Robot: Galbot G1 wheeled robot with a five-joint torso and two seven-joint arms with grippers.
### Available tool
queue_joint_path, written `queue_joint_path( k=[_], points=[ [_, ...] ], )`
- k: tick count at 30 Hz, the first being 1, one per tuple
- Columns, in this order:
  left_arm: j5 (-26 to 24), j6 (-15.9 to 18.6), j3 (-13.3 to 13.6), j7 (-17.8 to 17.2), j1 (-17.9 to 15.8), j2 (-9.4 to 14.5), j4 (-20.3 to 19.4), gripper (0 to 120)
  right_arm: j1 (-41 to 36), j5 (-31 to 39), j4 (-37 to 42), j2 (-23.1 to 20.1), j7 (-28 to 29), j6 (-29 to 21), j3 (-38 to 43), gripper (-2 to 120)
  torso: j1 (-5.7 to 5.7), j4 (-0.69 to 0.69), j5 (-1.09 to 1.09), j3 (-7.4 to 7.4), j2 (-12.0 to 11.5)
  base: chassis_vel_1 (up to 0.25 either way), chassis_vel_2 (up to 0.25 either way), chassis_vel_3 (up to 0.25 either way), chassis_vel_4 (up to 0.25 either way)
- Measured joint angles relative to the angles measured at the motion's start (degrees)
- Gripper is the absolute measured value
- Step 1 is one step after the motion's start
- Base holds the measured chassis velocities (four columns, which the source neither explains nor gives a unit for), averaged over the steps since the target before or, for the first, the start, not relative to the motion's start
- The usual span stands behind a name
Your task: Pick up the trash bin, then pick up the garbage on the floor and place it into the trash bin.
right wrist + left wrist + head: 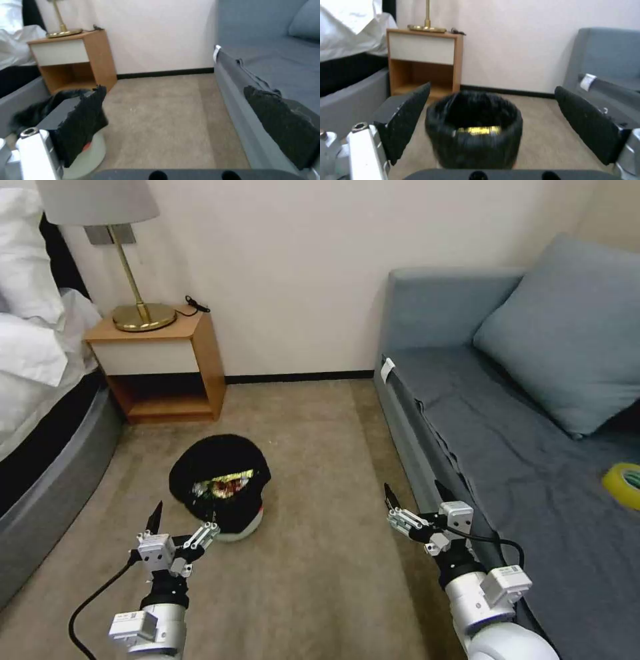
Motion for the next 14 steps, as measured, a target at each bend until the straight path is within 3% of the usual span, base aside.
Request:
queue_joint_path(
  k=[1,14],
  points=[
    [0.00,-0.02,-0.02,-0.01,-0.02,0.00,-0.01,100,0.01,0.00,0.00,0.00,0.00,0.00,0.00,100,0.00,-0.01,0.07,-0.01,0.00,0.325,-0.320,-0.312,0.319],
    [0.00,-0.02,-0.01,-0.01,0.00,0.01,-0.01,100,0.00,0.00,0.00,0.00,-0.01,0.01,-0.01,100,-0.01,-0.01,0.07,-0.01,0.00,0.363,-0.362,-0.354,0.361]
  ],
)
